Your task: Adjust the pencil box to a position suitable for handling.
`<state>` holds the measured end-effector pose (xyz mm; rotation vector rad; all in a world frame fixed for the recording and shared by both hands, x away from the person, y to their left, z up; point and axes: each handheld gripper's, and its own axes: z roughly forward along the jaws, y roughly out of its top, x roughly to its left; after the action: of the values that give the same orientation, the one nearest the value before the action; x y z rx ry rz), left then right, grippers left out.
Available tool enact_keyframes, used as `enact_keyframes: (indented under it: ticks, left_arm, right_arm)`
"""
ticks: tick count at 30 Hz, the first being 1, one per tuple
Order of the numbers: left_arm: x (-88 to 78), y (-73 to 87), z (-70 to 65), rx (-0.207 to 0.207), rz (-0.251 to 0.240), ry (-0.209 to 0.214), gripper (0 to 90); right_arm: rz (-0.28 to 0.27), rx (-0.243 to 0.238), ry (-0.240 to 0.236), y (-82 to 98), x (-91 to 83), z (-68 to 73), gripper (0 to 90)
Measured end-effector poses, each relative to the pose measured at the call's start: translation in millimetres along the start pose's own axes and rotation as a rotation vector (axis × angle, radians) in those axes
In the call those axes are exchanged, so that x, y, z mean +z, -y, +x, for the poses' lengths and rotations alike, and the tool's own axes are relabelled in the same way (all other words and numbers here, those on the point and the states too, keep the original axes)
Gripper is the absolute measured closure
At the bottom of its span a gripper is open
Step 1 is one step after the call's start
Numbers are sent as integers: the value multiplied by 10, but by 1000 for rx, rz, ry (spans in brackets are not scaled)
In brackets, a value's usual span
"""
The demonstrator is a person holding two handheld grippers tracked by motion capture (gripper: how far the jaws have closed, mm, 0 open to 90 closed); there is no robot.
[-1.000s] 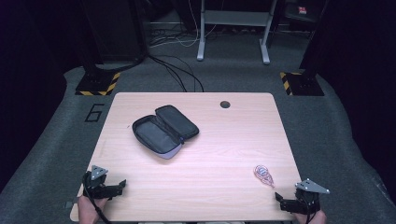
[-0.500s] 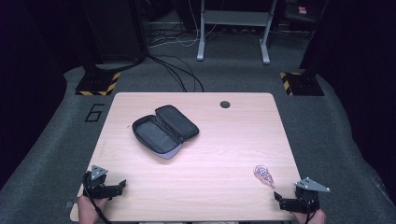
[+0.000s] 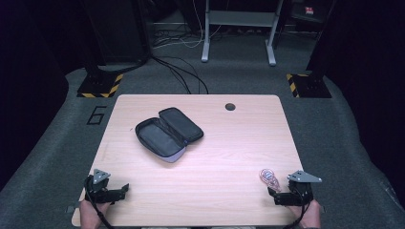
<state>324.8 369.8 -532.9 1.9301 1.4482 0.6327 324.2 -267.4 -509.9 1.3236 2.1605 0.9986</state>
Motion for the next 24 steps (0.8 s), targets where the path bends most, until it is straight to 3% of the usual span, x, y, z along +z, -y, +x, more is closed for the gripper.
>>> enact_keyframes:
  ticks: [5,6,15,20,22,24]
  left_arm:
    - [0,0,0,0,0,0,5]
    - [0,0,0,0,0,0,5]
    - [-1,0,-1,-1,2,0,5]
    - [0,0,0,0,0,-1,5]
    - [0,0,0,0,0,0,5]
    - [-1,0,0,0,1,0,5]
  right_arm:
    - [21,-10,-8,-47,109,9,65]
    - [4,-19,-4,-49,144,12,140]
    - [17,-56,-1,-97,247,66,319]
    - [22,-51,25,-96,284,96,414]
    - [21,-49,19,-84,285,89,422]
    - [11,-35,14,-70,280,86,487]
